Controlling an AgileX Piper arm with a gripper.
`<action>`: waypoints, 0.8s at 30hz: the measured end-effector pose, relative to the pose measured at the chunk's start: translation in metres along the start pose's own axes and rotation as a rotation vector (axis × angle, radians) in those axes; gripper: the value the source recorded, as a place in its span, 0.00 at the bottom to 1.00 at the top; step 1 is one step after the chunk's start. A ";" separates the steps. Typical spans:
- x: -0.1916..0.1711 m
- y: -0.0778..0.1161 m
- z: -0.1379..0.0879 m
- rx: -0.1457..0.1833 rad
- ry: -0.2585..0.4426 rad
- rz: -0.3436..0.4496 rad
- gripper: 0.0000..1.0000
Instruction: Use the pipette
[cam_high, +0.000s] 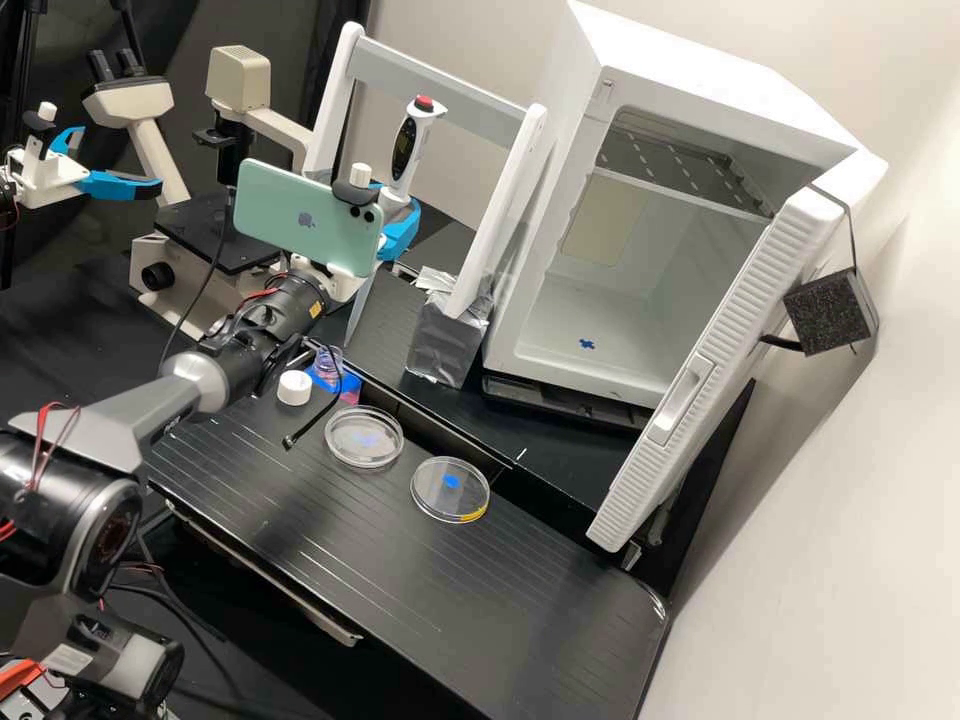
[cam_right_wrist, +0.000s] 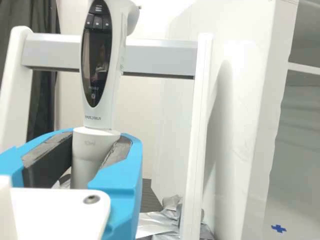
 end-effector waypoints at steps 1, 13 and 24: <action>-0.002 0.001 0.000 0.001 0.002 0.001 0.00; -0.013 -0.015 -0.006 -0.026 0.032 -0.051 0.00; -0.010 -0.024 -0.003 -0.040 0.016 -0.055 0.00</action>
